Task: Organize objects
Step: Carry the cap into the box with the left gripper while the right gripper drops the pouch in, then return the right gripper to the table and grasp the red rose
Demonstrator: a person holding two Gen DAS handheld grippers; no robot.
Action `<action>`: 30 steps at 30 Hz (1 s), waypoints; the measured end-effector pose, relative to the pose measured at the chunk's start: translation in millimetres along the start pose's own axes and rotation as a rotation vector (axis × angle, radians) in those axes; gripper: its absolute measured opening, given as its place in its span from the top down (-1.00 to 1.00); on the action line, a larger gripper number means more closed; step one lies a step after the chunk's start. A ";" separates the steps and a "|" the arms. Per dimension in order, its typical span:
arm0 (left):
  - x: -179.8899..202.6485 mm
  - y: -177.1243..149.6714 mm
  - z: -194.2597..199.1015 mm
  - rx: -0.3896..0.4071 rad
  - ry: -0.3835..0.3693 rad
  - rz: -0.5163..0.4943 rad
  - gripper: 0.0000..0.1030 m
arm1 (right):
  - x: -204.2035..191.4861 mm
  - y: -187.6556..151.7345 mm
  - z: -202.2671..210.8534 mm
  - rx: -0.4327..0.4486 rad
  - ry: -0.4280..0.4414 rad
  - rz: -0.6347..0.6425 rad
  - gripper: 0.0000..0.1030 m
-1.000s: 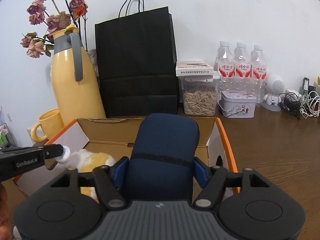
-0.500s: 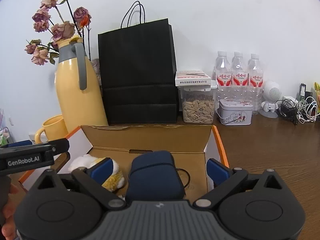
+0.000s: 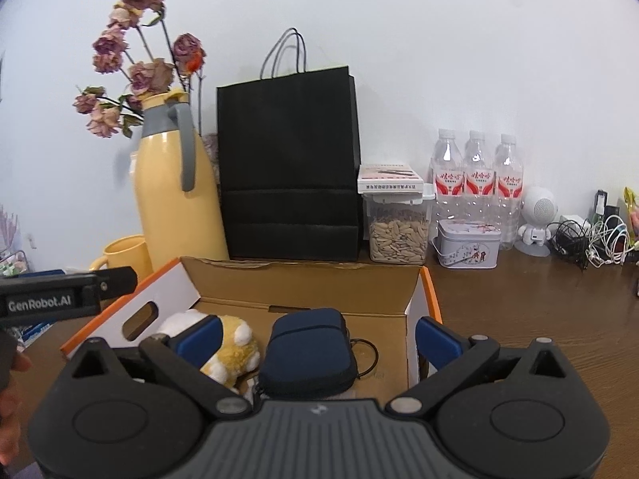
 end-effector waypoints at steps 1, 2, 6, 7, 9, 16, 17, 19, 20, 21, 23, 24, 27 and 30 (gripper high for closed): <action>-1.5 -0.7 4.4 -0.004 -0.001 -0.001 -1.00 | -1.0 -1.3 5.0 0.000 0.012 0.001 -1.00; -3.7 -1.5 8.8 -0.010 -0.003 0.000 -1.00 | -1.8 -2.3 9.0 0.000 0.023 0.001 -1.00; -13.2 -6.7 24.6 -0.039 -0.011 0.009 -1.00 | -4.8 -6.7 28.5 0.004 0.036 0.011 -1.00; -15.5 -8.4 28.4 -0.044 -0.010 0.006 -1.00 | -5.2 -7.7 33.7 0.005 0.036 0.012 -1.00; -19.7 -12.6 35.1 -0.057 -0.007 -0.007 -1.00 | -5.7 -10.4 43.6 0.005 0.036 0.016 -1.00; -33.3 -35.1 52.0 -0.127 0.005 -0.045 -1.00 | -2.3 -30.6 71.0 -0.030 0.020 0.035 -1.00; -35.0 -39.0 54.0 -0.137 0.007 -0.050 -1.00 | -1.8 -34.0 74.1 -0.035 0.019 0.037 -1.00; -38.4 -46.4 57.6 -0.156 0.012 -0.061 -1.00 | 0.1 -42.6 80.4 -0.053 0.013 0.045 -1.00; -40.0 -50.2 59.7 -0.164 0.014 -0.066 -1.00 | 1.7 -46.4 83.0 -0.061 0.009 0.049 -1.00; -41.6 -53.7 62.0 -0.171 0.015 -0.070 -1.00 | 3.1 -50.4 85.6 -0.069 0.006 0.053 -1.00; -45.1 -60.1 65.8 -0.184 0.016 -0.072 -1.00 | 7.4 -59.1 90.1 -0.088 -0.003 0.060 -1.00; -46.9 -62.6 67.5 -0.189 0.017 -0.072 -1.00 | 10.1 -63.4 91.7 -0.098 -0.008 0.063 -1.00; -51.1 -70.1 71.7 -0.204 0.013 -0.068 -1.00 | 21.7 -76.9 94.0 -0.133 -0.036 0.067 -1.00; -54.0 -75.2 73.8 -0.214 0.008 -0.068 -1.00 | 33.6 -88.3 92.4 -0.163 -0.065 0.066 -1.00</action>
Point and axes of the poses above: each gripper's, at about its wrist camera, not at the fingertips, and z roughly against the way its jaws point, x to its right, y to its top, the point moved 5 cm from there along -z, roughly the way its jaws point, and after that the axes turned 7 degrees about x, right-handed, at the moved point
